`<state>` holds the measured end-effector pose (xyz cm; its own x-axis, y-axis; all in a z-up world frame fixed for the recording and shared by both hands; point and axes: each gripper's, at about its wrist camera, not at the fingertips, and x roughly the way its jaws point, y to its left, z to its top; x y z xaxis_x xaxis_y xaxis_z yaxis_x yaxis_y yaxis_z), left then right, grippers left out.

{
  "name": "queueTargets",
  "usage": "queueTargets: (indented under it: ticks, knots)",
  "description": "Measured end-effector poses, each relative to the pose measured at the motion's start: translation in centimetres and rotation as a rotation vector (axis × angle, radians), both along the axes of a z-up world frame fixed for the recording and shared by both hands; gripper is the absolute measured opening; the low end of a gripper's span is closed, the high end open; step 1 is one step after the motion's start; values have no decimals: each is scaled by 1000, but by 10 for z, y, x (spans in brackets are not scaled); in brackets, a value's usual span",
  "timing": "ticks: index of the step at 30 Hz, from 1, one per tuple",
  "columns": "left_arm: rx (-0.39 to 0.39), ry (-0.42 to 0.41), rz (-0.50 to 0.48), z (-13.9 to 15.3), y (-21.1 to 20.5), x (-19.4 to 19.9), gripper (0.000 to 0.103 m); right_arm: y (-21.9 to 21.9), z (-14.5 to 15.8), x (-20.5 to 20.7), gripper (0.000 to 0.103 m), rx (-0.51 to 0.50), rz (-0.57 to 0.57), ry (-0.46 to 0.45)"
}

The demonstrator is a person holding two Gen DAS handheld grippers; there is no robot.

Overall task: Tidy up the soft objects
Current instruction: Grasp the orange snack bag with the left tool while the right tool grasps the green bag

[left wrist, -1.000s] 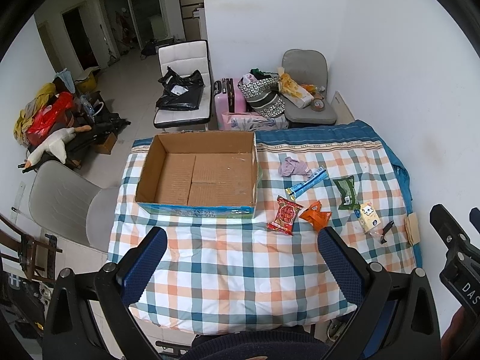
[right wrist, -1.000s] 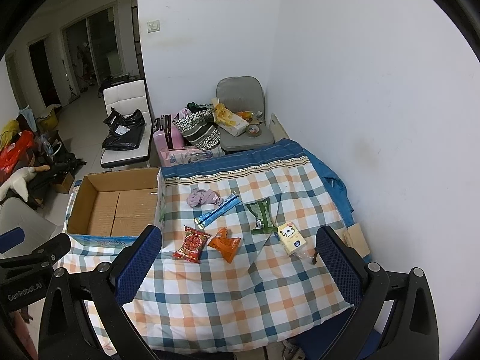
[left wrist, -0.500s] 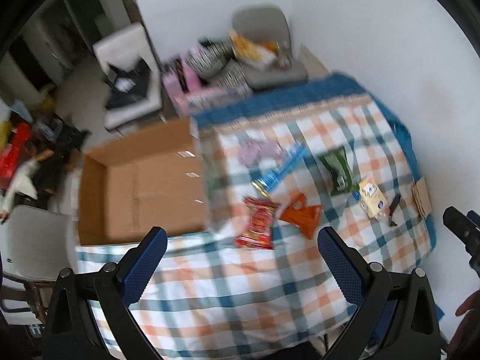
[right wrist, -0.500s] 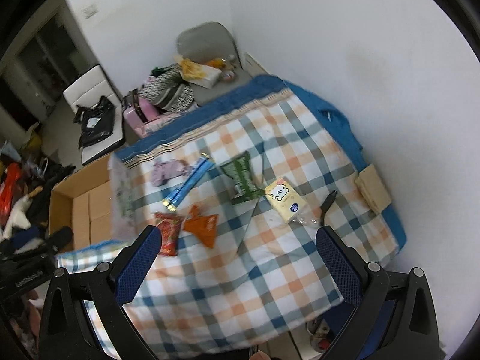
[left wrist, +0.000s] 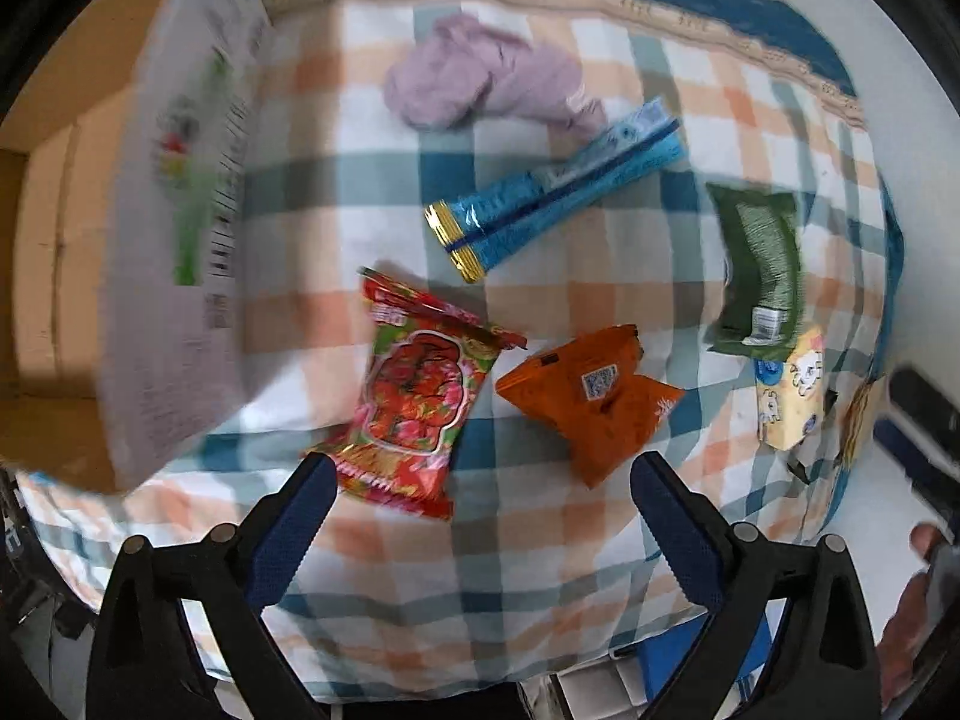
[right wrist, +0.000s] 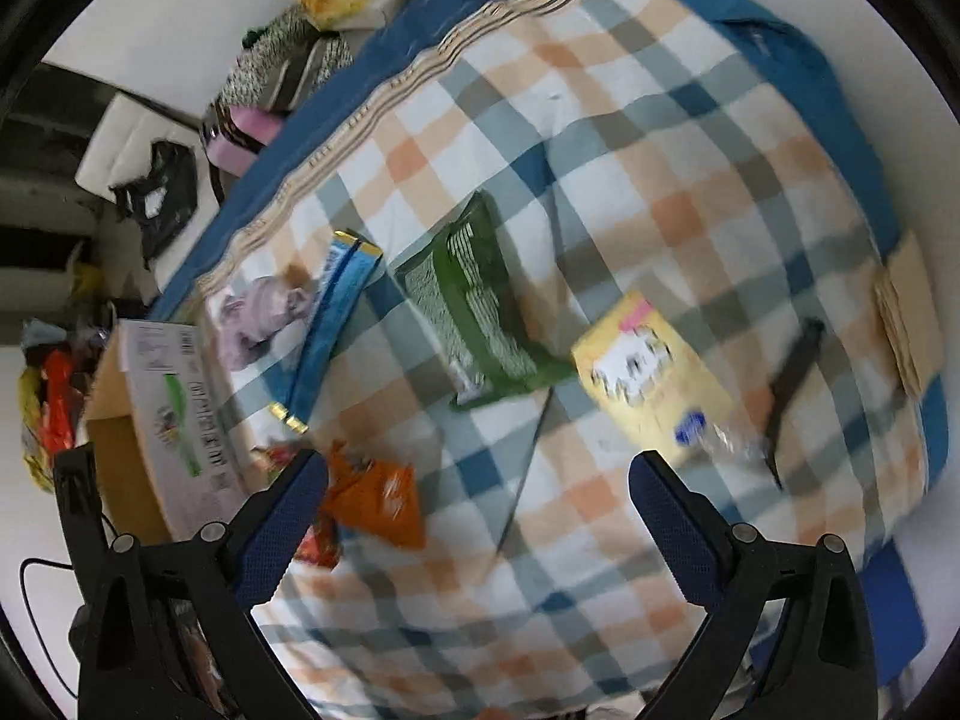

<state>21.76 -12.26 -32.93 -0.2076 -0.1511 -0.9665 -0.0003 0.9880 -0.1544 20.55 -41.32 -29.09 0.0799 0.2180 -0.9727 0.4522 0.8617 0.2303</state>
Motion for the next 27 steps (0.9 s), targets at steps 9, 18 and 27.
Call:
queueTargets:
  ticks: [9, 18, 27]
  knots:
    - [-249, 229, 248, -65, -27, -9, 99, 13, -74, 56, 88, -5, 99, 135]
    - [-211, 220, 268, -102, -62, 2, 75, 12, -129, 73, 59, -22, 96, 247]
    - [-145, 129, 147, -83, -83, -2, 48, 31, -136, 66, 37, -48, 121, 245]
